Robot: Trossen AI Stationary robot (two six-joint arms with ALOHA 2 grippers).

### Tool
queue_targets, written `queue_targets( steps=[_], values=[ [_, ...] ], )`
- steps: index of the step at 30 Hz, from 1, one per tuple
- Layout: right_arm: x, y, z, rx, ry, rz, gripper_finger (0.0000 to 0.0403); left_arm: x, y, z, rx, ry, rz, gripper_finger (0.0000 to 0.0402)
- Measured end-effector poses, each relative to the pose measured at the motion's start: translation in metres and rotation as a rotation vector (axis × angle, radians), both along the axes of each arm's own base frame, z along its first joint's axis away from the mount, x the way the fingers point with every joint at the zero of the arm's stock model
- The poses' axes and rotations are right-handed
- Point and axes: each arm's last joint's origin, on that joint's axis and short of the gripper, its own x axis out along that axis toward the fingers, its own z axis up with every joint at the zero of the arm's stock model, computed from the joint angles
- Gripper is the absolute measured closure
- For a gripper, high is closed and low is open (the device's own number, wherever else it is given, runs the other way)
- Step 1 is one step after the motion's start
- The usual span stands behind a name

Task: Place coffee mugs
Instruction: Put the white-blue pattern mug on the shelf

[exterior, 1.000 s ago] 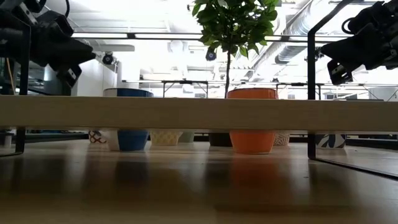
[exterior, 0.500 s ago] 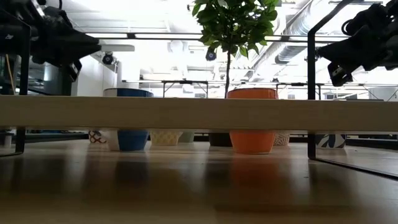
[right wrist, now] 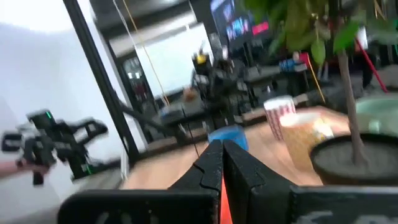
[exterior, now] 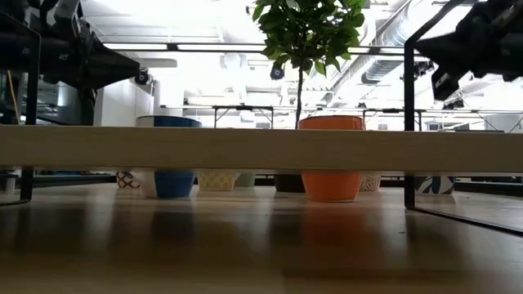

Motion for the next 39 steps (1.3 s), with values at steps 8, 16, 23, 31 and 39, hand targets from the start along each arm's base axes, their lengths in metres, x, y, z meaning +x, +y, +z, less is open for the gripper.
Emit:
queue_targets(
  steps=[8, 16, 23, 31, 39],
  values=[
    [-0.001, -0.002, 0.004, 0.019, -0.033, -0.075, 0.0402, -0.001, 0.0, 0.011, -0.013, -0.12, -0.002, 0.0348],
    [-0.015, -0.007, 0.051, -0.245, -0.132, -0.264, 0.0402, -0.001, 0.0, 0.012, 0.025, -0.114, 0.02, 0.0348],
    [-0.044, -0.01, 0.111, -0.409, -0.248, -0.405, 0.0402, -0.001, 0.0, 0.012, 0.001, -0.126, 0.017, 0.0348],
    [-0.038, -0.014, 0.132, -0.343, 0.172, -0.466, 0.0399, -0.002, 0.001, 0.011, -0.017, -0.128, 0.045, 0.0348],
    [-0.013, -0.016, 0.144, -0.381, 0.546, -0.551, 0.0333, -0.002, 0.002, 0.01, -0.018, -0.119, 0.068, 0.0348]
  ],
)
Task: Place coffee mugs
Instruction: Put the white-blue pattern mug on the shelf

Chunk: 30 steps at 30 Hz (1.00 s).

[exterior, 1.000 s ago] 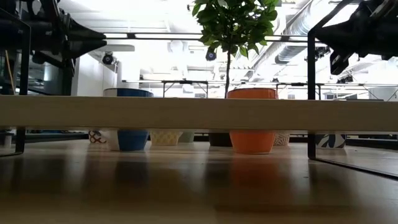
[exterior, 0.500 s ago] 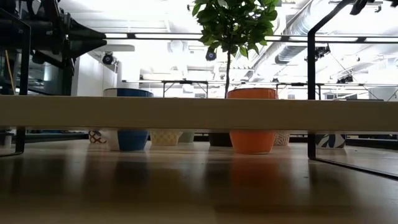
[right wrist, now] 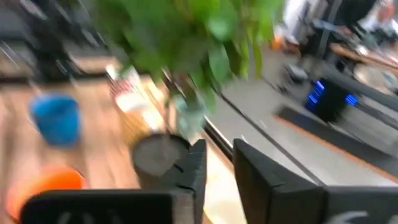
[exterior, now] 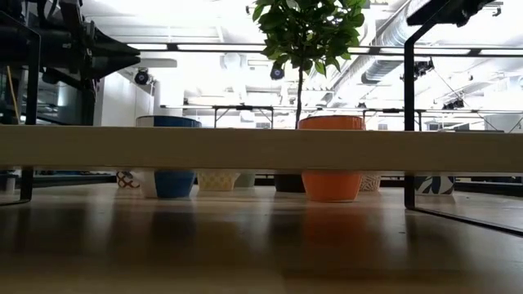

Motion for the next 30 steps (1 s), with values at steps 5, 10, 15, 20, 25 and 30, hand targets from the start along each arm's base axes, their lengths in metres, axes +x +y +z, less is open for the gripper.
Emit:
queue_targets(
  steps=[5, 10, 15, 20, 25, 30],
  values=[
    [0.01, -0.001, -0.001, 0.008, 0.169, -0.098, 0.029, 0.0, 0.0, 0.0, 0.027, 0.017, -0.002, 0.0348],
    [0.021, 0.001, -0.001, -0.005, 0.228, -0.036, 0.0284, 0.0, 0.0, -0.001, 0.036, 0.024, -0.002, 0.0348],
    [0.025, 0.002, -0.008, 0.123, 0.196, -0.051, 0.0284, 0.0, 0.0, -0.001, -0.017, -0.003, -0.01, 0.0348],
    [0.02, -0.001, -0.014, 0.263, 0.308, -0.106, 0.0284, 0.0, 0.0, -0.002, -0.023, 0.004, -0.013, 0.0348],
    [0.022, -0.007, -0.021, 0.404, 0.392, -0.137, 0.0284, 0.0, 0.0, -0.002, -0.024, 0.015, -0.013, 0.0348],
    [0.033, -0.017, -0.029, 0.484, 0.489, -0.12, 0.0284, 0.001, 0.0, -0.003, -0.024, 0.019, -0.013, 0.0348]
  ],
)
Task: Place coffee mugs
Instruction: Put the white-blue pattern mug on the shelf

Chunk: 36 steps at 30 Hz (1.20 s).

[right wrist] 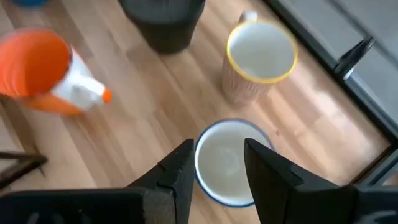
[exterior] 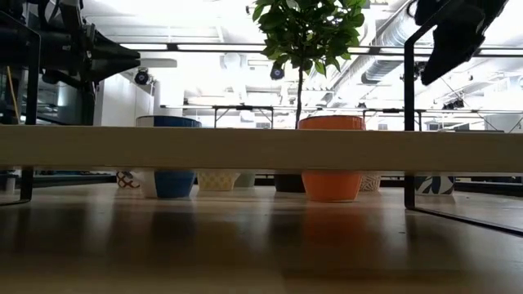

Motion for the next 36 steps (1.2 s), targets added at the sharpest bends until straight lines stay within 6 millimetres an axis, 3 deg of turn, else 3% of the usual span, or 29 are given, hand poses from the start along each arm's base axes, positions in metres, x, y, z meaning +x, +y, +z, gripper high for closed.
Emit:
queue_targets(
  steps=[10, 20, 24, 31, 36],
  values=[
    [0.026, -0.026, -0.024, 0.151, 0.211, 0.078, 0.0284, 0.0, 0.0, -0.001, -0.001, 0.013, 0.0, 0.0348],
    [0.048, -0.037, -0.044, 0.194, 0.326, 0.144, 0.0284, 0.0, 0.0, -0.001, -0.001, 0.014, 0.001, 0.0348],
    [0.051, -0.038, -0.051, 0.205, 0.338, 0.145, 0.0284, 0.0, 0.0, -0.001, -0.001, 0.014, 0.001, 0.0348],
    [0.046, -0.035, -0.084, 0.243, 0.353, 0.094, 0.0284, 0.0, 0.0, -0.001, -0.001, 0.014, 0.0, 0.0348],
    [0.047, -0.036, -0.086, 0.243, 0.351, 0.093, 0.0284, 0.0, 0.0, -0.001, -0.001, 0.014, 0.001, 0.0348]
  ],
)
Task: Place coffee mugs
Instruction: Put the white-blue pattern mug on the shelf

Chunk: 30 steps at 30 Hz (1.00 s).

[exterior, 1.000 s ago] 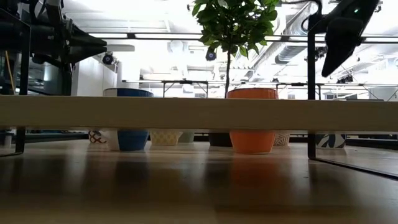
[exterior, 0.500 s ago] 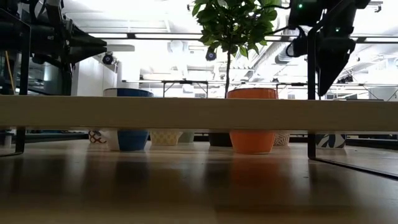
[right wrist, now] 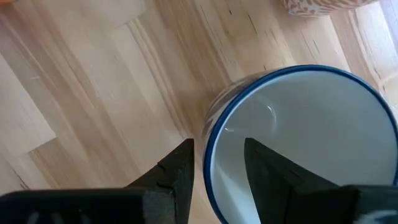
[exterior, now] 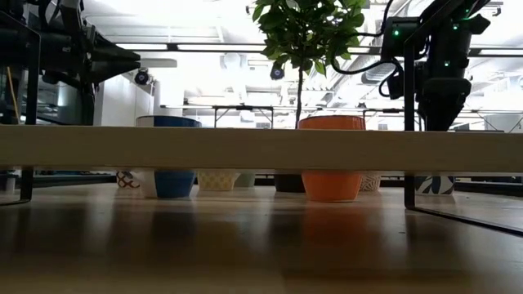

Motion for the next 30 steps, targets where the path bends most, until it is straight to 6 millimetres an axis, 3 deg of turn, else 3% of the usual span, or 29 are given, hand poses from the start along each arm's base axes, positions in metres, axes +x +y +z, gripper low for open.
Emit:
queue_targets(
  steps=[12, 15, 21, 30],
  values=[
    [0.0002, 0.0001, 0.0003, 0.004, -0.003, -0.003, 0.0288, 0.0, 0.0, -0.0002, 0.0, 0.002, 0.001, 0.0348],
    [0.0005, 0.0008, 0.0002, 0.029, -0.012, 0.012, 0.031, 0.0001, 0.0, -0.0012, 0.0, 0.013, 0.0, 0.0348],
    [0.0008, 0.0013, 0.0004, 0.046, -0.02, 0.006, 0.0393, 0.0003, 0.0, -0.0032, -0.002, 0.034, 0.001, 0.0348],
    [0.0013, 0.0076, 0.003, 0.093, -0.054, -0.054, 0.04, 0.0003, 0.0, -0.0034, -0.001, 0.036, 0.0, 0.0348]
  ],
)
